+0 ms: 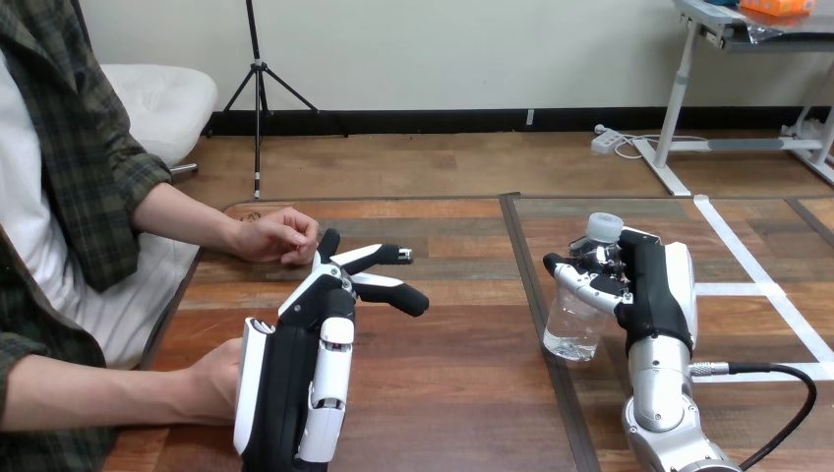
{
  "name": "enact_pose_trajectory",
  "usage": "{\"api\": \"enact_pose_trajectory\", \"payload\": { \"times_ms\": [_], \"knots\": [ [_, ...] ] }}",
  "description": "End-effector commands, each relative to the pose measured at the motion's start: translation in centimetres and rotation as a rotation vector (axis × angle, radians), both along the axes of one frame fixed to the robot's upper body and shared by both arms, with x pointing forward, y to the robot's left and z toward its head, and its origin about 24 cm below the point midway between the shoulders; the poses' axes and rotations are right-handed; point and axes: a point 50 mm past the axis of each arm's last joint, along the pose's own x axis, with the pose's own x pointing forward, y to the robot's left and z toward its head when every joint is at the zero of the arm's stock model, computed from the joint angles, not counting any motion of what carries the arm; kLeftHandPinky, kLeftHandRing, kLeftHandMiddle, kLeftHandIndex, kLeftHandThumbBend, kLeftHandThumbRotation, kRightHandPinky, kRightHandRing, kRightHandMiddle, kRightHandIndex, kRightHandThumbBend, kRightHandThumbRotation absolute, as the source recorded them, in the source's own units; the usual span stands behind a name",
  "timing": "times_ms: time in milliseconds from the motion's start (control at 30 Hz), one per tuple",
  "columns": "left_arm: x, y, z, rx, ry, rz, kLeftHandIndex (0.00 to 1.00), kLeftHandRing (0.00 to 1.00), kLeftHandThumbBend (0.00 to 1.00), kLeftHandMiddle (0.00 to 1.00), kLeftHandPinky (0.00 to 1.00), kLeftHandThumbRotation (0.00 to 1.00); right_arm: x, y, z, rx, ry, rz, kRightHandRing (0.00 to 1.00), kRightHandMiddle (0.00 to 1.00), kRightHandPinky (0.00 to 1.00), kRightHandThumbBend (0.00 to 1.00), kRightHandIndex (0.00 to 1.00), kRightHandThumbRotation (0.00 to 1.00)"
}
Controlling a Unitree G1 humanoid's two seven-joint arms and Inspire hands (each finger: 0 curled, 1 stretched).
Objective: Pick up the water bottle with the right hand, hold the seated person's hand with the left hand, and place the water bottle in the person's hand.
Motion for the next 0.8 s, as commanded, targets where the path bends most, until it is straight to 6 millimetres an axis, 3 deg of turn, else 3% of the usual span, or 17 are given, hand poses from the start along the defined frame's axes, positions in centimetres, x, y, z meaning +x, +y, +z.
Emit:
{"api": "enact_pose_trajectory", "payload": {
  "times_ms": [0,167,567,767],
  "knots": [
    [0.7,-0.6,0.8,-0.033,-0.053,-0.013,0.66,0.52,0.0,0.53,1.0,1.0,1.5,0.2,2.8,-0.018,-0.131,0.024,0.46,0.45,0.44,0.49,0.44,0.0],
    [0.8,-0.5,0.9,-0.025,-0.055,-0.009,0.66,0.52,0.0,0.53,1.0,1.0,1.7,0.3,3.4,-0.014,-0.173,0.029,0.51,0.46,0.48,0.5,0.43,0.0],
    [0.9,-0.6,0.9,-0.021,-0.048,-0.006,0.66,0.52,0.0,0.53,1.0,1.0,1.9,0.5,5.0,-0.019,-0.285,0.065,0.45,0.38,0.41,0.47,0.36,0.0],
    [1.0,-0.7,0.9,-0.024,-0.043,-0.008,0.66,0.51,0.0,0.53,1.0,1.0,1.9,0.7,5.9,-0.014,-0.332,0.089,0.34,0.3,0.32,0.45,0.28,0.0]
  ]
}}
